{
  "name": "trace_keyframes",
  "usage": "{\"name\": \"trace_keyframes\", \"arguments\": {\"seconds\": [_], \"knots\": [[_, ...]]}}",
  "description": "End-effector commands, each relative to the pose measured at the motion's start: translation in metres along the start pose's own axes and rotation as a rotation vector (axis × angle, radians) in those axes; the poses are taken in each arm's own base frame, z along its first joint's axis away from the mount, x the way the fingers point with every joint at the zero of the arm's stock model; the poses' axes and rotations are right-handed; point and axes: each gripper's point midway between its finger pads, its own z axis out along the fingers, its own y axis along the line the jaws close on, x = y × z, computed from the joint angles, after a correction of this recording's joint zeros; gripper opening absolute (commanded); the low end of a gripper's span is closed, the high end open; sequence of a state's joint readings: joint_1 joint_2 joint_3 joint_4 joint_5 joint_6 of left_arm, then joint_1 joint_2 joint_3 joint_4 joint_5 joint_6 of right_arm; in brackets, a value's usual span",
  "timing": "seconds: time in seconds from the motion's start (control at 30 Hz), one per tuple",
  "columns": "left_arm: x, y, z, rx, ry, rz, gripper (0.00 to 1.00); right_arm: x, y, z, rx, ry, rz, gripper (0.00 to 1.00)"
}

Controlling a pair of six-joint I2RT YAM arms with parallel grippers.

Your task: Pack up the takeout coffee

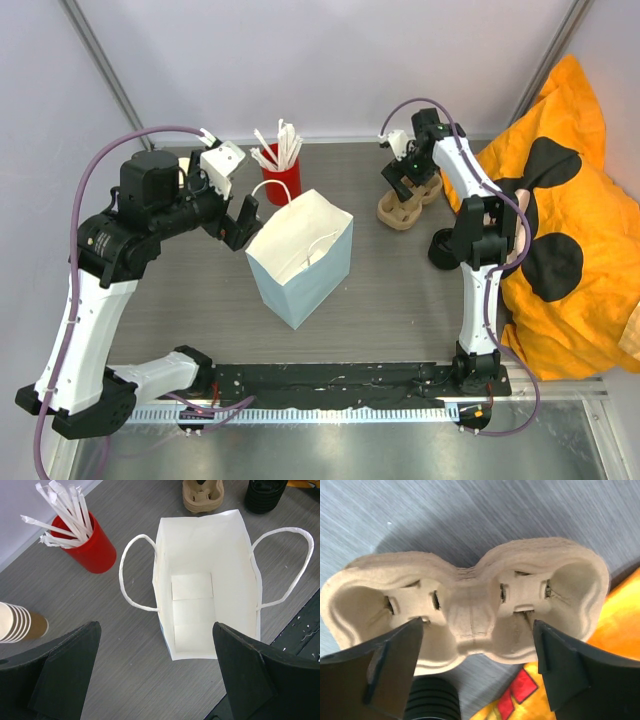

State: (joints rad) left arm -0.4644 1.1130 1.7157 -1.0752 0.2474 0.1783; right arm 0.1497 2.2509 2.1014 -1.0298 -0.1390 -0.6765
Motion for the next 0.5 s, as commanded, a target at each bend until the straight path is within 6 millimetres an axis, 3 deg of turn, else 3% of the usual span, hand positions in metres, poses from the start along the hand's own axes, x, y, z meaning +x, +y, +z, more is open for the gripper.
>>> {"name": "trace_keyframes", "arguments": {"seconds": [0.0, 0.1, 0.33, 0.47], "knots": [[-0.009, -0.003, -0.006, 0.009, -0.039, -0.008, 1.00, -0.017, -0.005, -0.017, 0.049, -0.061, 0.017, 1.00], [-0.009, -0.003, -0.006, 0.009, -0.039, -0.007, 1.00, -0.015, -0.002, -0.016, 0.037, -0.060, 0.016, 0.96], [-0.009, -0.003, -0.006, 0.010, -0.041, -0.008, 1.00, -0.009, 0.006, -0.006, -0.009, -0.051, 0.010, 0.65], [-0.008, -0.003, -0.006, 0.008, -0.037, -0.006, 1.00, -0.006, 0.008, -0.002, -0.019, -0.044, 0.013, 0.54]]}}
